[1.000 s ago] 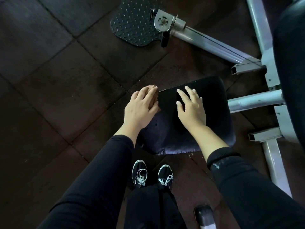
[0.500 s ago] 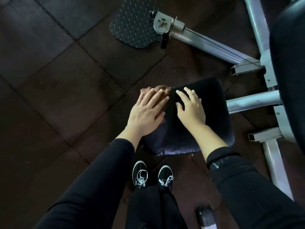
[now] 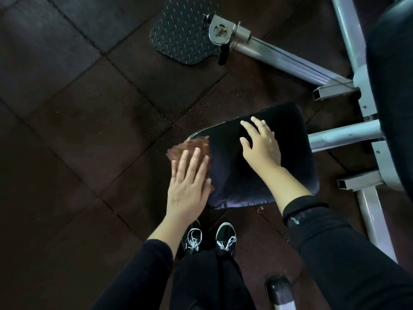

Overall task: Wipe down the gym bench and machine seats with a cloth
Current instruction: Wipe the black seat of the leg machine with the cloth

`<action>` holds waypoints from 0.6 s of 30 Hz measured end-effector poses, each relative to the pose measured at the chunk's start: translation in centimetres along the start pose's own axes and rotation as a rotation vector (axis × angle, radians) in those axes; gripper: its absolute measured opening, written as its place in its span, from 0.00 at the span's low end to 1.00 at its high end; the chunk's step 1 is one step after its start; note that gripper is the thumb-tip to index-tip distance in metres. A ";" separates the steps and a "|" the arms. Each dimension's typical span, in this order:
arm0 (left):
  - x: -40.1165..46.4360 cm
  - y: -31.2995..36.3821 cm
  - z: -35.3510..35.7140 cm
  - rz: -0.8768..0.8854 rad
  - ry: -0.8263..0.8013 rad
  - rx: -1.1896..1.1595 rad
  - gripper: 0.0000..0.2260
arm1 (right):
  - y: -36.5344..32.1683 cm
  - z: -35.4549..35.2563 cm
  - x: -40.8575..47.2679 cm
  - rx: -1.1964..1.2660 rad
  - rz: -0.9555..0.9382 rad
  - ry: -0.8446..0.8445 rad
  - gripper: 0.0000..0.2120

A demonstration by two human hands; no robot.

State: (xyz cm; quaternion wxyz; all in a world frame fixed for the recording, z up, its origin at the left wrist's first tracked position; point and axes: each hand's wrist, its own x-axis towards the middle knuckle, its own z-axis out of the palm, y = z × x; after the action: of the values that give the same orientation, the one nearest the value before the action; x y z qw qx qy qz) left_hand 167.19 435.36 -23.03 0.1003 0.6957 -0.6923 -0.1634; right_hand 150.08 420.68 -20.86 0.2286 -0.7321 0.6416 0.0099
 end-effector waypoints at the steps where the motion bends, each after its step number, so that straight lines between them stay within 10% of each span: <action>1: -0.2 0.8 0.1 0.072 -0.036 0.032 0.24 | 0.0 0.0 0.0 0.009 -0.002 -0.003 0.21; 12: 0.0 2.4 -0.1 0.199 -0.036 -0.079 0.26 | -2.3 2.3 -5.7 0.185 -0.208 0.129 0.21; 18: 0.8 -0.7 -0.6 -0.132 0.012 -0.178 0.25 | -3.4 4.7 -8.5 0.158 -0.345 0.066 0.22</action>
State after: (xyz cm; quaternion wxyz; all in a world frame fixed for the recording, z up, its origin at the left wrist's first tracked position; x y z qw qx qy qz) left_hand 168.08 434.54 -22.81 0.1546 0.7290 -0.6273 -0.2264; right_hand 153.07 430.51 -21.41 0.2627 -0.8109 0.5126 -0.1037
